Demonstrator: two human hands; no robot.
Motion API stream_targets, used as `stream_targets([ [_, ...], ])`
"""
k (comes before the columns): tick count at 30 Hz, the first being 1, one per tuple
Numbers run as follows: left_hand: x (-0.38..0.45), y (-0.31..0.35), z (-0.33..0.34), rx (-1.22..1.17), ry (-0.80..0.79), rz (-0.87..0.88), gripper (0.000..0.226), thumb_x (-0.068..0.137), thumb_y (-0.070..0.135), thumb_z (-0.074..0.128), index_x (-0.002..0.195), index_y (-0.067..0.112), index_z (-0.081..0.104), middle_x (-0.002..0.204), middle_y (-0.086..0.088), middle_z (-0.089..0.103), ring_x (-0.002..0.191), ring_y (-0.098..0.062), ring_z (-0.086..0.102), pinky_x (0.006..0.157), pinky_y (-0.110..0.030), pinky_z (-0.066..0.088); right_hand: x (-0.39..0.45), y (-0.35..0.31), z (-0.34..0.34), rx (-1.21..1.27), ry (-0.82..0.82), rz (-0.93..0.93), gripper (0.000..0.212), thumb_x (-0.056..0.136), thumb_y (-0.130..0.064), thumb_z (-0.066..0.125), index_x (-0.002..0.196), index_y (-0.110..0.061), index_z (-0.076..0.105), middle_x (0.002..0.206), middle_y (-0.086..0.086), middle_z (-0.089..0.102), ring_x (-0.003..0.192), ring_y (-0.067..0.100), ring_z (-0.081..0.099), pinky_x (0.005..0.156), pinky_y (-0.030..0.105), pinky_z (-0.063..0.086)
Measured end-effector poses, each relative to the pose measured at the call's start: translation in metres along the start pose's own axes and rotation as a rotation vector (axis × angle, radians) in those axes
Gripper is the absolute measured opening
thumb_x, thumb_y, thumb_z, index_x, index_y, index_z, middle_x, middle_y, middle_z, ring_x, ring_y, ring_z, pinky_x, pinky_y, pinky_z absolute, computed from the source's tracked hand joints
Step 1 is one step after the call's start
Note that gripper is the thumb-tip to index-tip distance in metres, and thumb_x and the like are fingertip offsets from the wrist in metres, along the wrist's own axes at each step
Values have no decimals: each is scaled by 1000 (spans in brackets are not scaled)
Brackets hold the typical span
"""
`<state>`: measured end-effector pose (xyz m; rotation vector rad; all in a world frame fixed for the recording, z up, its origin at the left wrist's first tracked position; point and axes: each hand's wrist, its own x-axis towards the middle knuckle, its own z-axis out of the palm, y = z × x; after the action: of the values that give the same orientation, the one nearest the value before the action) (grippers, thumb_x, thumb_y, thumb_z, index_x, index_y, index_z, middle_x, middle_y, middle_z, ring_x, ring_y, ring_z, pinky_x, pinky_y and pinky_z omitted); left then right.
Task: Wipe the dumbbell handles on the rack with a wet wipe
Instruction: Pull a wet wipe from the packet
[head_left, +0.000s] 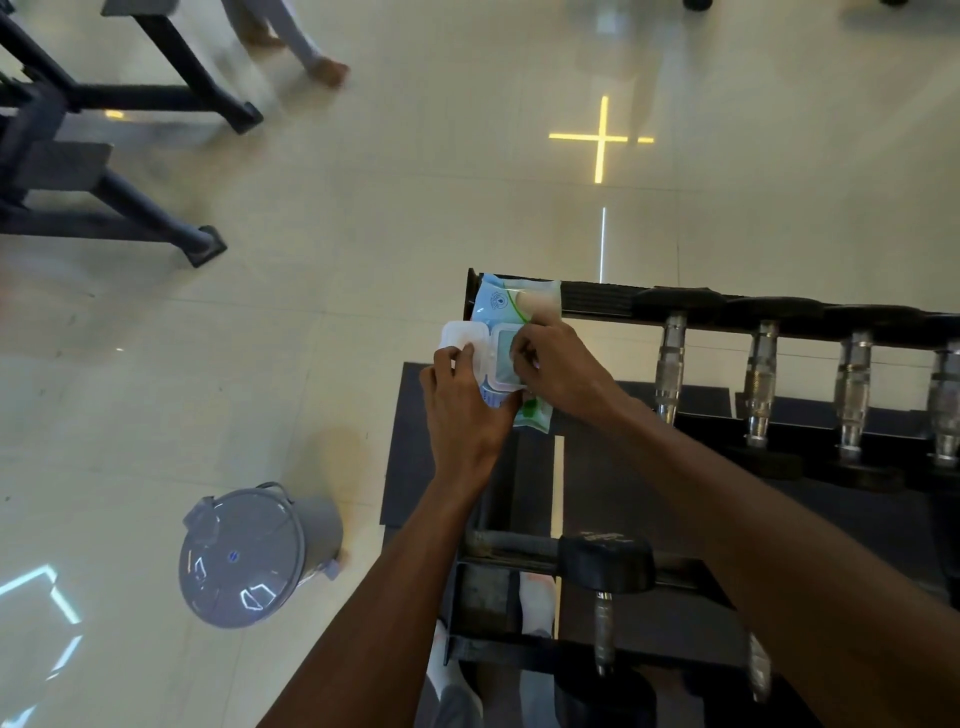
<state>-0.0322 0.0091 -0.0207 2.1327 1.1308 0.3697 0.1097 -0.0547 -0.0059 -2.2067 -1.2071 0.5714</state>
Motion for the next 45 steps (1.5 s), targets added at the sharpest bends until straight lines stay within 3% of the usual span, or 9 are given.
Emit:
stream_targets([
  [4, 3, 3, -2, 2, -25, 2, 79, 79, 45, 86, 139, 6, 53, 137, -16, 53, 122, -29, 50, 99, -39, 49, -4, 7, -9, 121, -35, 2, 3, 97, -13, 63, 95, -12, 64, 116, 3, 55, 82, 4, 54, 65, 7, 43],
  [10, 6, 3, -2, 46, -36, 16, 73, 79, 52, 84, 134, 9, 60, 130, -13, 59, 116, -25, 54, 98, -36, 48, -13, 6, -16, 322, -67, 159, 16, 103, -21, 56, 106, -9, 67, 107, 5, 63, 93, 16, 60, 79, 31, 52],
  [16, 8, 2, -3, 8, -57, -21, 74, 74, 48, 88, 131, 9, 60, 132, -11, 55, 119, -26, 50, 98, -38, 49, -20, -8, -40, 1041, 12, 272, 23, 107, -19, 47, 119, -7, 62, 110, 7, 65, 110, 20, 65, 94, 35, 58],
  [22, 3, 5, -4, -13, -38, -32, 80, 76, 49, 87, 137, 9, 56, 136, -10, 53, 121, -24, 49, 99, -35, 48, -14, -3, -29, 590, 36, 277, 17, 104, -20, 54, 118, -11, 59, 118, 7, 64, 113, 20, 63, 85, 45, 61],
  [26, 4, 5, -3, -13, -37, -37, 80, 77, 50, 86, 138, 9, 55, 138, -11, 54, 121, -24, 50, 101, -37, 48, -11, -2, -23, 651, 126, 367, 8, 101, -18, 56, 107, -13, 56, 105, 10, 67, 99, 25, 68, 82, 46, 62],
  [31, 5, 5, -4, -11, -45, -20, 78, 79, 48, 85, 139, 9, 54, 138, -13, 54, 120, -23, 50, 96, -25, 37, -9, -8, -20, 770, 161, 436, 6, 98, -10, 63, 100, -11, 58, 99, 7, 66, 96, 21, 70, 75, 29, 63],
  [38, 4, 7, -13, 9, -72, 26, 82, 79, 48, 85, 141, 6, 52, 138, -16, 53, 122, -27, 49, 98, -27, 35, -9, -15, -30, 753, 158, 382, 40, 86, -6, 77, 117, -21, 58, 116, 1, 67, 102, 16, 68, 82, 33, 62],
  [41, 4, 9, -17, 1, -60, 41, 81, 78, 54, 81, 137, 5, 54, 135, -18, 55, 121, -31, 52, 100, -29, 34, -11, -13, -32, 678, 196, 390, 36, 89, -12, 75, 123, -15, 62, 114, -2, 67, 99, 11, 66, 79, 26, 58],
  [45, -4, 13, -19, -61, -104, 46, 78, 81, 55, 76, 139, 9, 52, 139, -15, 55, 125, -20, 49, 103, -8, 27, -29, -8, -38, 797, 218, 414, 30, 95, -17, 70, 124, -12, 68, 114, 3, 70, 101, 15, 68, 74, 24, 56],
])
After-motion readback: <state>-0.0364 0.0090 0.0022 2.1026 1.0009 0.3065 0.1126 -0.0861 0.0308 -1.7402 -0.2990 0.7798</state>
